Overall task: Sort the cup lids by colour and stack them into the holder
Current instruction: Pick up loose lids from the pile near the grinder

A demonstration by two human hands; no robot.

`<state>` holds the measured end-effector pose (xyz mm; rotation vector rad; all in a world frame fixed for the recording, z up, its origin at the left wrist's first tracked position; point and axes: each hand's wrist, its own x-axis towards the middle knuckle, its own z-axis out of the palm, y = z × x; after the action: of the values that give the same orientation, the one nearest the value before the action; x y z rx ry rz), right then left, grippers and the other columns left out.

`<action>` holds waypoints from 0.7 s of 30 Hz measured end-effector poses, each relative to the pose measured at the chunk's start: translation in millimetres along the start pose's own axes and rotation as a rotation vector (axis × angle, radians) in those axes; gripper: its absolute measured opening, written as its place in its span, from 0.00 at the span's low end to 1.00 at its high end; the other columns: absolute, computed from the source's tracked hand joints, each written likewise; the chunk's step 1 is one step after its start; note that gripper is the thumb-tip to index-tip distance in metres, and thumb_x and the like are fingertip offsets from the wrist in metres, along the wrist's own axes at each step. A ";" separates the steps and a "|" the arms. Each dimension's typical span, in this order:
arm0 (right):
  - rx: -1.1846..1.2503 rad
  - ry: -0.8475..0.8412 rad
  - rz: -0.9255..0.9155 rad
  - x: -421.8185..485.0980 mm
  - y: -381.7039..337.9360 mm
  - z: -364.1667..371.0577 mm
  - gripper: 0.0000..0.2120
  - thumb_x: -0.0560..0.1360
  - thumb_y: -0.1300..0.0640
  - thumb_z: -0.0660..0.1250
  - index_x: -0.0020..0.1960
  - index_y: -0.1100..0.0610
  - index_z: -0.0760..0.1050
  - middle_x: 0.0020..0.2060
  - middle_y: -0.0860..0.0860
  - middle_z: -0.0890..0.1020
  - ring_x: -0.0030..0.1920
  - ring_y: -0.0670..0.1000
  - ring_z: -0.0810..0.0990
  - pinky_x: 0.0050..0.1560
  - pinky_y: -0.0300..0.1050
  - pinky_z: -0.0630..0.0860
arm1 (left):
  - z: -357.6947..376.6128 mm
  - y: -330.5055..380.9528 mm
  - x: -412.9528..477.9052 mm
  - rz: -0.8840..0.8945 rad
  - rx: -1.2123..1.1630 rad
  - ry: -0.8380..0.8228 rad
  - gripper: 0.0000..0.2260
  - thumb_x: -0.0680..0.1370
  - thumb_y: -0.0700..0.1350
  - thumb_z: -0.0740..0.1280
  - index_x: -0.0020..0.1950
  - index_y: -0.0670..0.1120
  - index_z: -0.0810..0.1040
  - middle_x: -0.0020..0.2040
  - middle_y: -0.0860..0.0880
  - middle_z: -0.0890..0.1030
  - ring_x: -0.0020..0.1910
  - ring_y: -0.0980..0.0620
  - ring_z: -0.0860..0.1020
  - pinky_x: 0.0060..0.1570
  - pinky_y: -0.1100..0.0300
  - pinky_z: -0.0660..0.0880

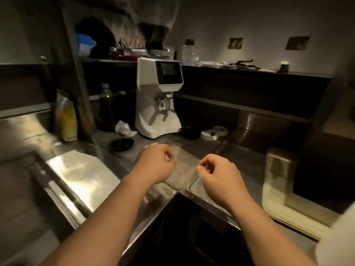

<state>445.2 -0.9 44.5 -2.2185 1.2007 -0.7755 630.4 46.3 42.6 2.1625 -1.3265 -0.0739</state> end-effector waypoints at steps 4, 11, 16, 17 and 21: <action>-0.045 -0.131 0.030 54.6 -14.3 54.4 0.03 0.76 0.50 0.65 0.45 0.46 0.77 0.39 0.44 0.81 0.43 0.49 0.80 0.48 0.49 0.79 | -4.0 -67.9 50.7 -0.226 0.175 -0.038 0.17 0.77 0.57 0.66 0.64 0.55 0.75 0.66 0.47 0.69 0.68 0.43 0.65 0.64 0.49 0.71; -0.085 -0.128 0.073 134.9 -4.2 101.0 0.02 0.76 0.51 0.65 0.47 0.45 0.76 0.48 0.47 0.83 0.50 0.52 0.80 0.50 0.47 0.77 | 23.8 -130.5 100.8 -0.444 0.313 -0.080 0.26 0.79 0.50 0.61 0.76 0.51 0.61 0.77 0.47 0.63 0.78 0.38 0.51 0.73 0.38 0.58; -0.077 -0.028 0.201 209.1 19.2 104.0 0.12 0.77 0.57 0.67 0.59 0.55 0.78 0.58 0.56 0.81 0.59 0.58 0.79 0.50 0.43 0.71 | 30.2 -127.7 107.7 -0.384 0.412 0.109 0.10 0.80 0.46 0.61 0.59 0.54 0.76 0.65 0.48 0.76 0.67 0.42 0.65 0.67 0.47 0.64; -0.089 0.000 0.239 223.0 21.4 105.7 0.13 0.77 0.58 0.68 0.61 0.56 0.78 0.60 0.57 0.80 0.61 0.59 0.78 0.54 0.44 0.73 | 32.5 -125.8 107.6 -0.358 0.421 0.115 0.10 0.80 0.45 0.61 0.59 0.54 0.77 0.63 0.49 0.77 0.66 0.43 0.67 0.65 0.48 0.65; -0.326 0.007 0.190 268.4 28.0 114.4 0.21 0.77 0.52 0.69 0.69 0.53 0.72 0.69 0.57 0.72 0.69 0.62 0.70 0.69 0.57 0.69 | 40.1 -121.0 115.3 -0.256 0.382 0.224 0.08 0.79 0.42 0.63 0.56 0.51 0.77 0.55 0.48 0.79 0.58 0.43 0.74 0.54 0.49 0.71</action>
<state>627.8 -227.5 10.0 -2.3073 1.6100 -0.5427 770.7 -28.1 -23.2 2.5623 -0.9918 0.3373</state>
